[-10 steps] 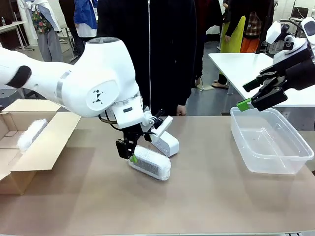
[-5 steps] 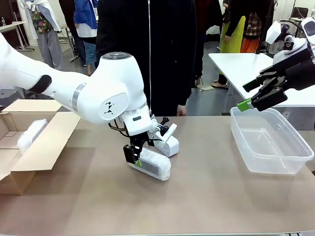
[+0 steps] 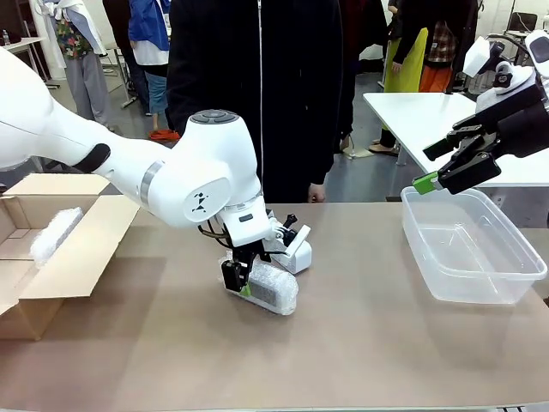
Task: Separate and place wrapped and unwrapped clocks.
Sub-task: Pick up the Digital clock indicated by the person.
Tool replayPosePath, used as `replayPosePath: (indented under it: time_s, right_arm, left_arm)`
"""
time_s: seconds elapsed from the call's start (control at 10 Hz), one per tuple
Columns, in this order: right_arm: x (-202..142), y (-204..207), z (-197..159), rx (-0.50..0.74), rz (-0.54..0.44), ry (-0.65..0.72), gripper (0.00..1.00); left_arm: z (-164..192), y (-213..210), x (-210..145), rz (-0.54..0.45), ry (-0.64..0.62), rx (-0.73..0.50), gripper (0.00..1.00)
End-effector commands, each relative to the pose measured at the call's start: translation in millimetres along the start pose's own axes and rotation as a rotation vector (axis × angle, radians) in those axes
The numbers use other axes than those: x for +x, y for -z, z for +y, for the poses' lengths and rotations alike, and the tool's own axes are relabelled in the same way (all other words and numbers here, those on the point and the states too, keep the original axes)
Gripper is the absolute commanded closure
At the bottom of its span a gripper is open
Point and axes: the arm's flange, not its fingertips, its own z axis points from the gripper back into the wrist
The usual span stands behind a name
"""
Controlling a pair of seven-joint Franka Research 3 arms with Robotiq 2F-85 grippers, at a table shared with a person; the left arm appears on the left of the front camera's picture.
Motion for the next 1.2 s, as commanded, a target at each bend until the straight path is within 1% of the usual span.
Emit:
replayPosePath:
  time_s: [0.0, 0.3, 0.4, 0.5, 0.6, 0.7, 0.8, 0.9, 1.0, 1.1]
  right_arm:
    - [-0.3, 1.5, -0.3, 0.016, -0.012, 0.003, 0.00]
    - [-0.3, 1.5, -0.3, 0.016, -0.012, 0.003, 0.00]
    - [-0.3, 1.5, -0.3, 0.016, -0.012, 0.003, 0.00]
    - [-0.3, 1.5, -0.3, 0.016, -0.012, 0.003, 0.00]
    - [-0.3, 1.5, -0.3, 0.016, -0.012, 0.003, 0.00]
    - [-0.3, 1.5, -0.3, 0.016, -0.012, 0.003, 0.00]
    - [-0.3, 1.5, -0.3, 0.016, -0.012, 0.003, 0.00]
    - [-0.3, 1.5, -0.3, 0.016, -0.012, 0.003, 0.00]
    - [-0.3, 1.5, -0.3, 0.016, -0.012, 0.003, 0.00]
    - [-0.3, 1.5, -0.3, 0.016, -0.012, 0.003, 0.00]
  left_arm:
    - [3.7, 6.2, 2.1, 0.009, -0.006, 0.026, 0.00]
    - [5.2, 15.7, -0.8, -0.002, -0.002, 0.027, 0.00]
    - [6.0, 14.7, -0.5, 0.009, -0.011, 0.022, 0.00]
    - [6.3, 14.0, -1.0, 0.023, -0.027, 0.020, 0.19]
    - [6.8, 13.9, -1.0, 0.026, -0.029, 0.025, 0.19]
    - [6.7, 14.0, -1.7, 0.031, -0.030, 0.028, 0.38]
    - [6.8, 13.8, -1.5, 0.031, -0.032, 0.028, 0.25]
    - [7.2, 13.6, -2.1, 0.030, -0.036, 0.029, 0.57]
    - [7.2, 12.6, -1.8, 0.029, -0.038, 0.026, 0.44]
    - [6.9, 12.1, -2.0, 0.032, -0.037, 0.024, 0.76]
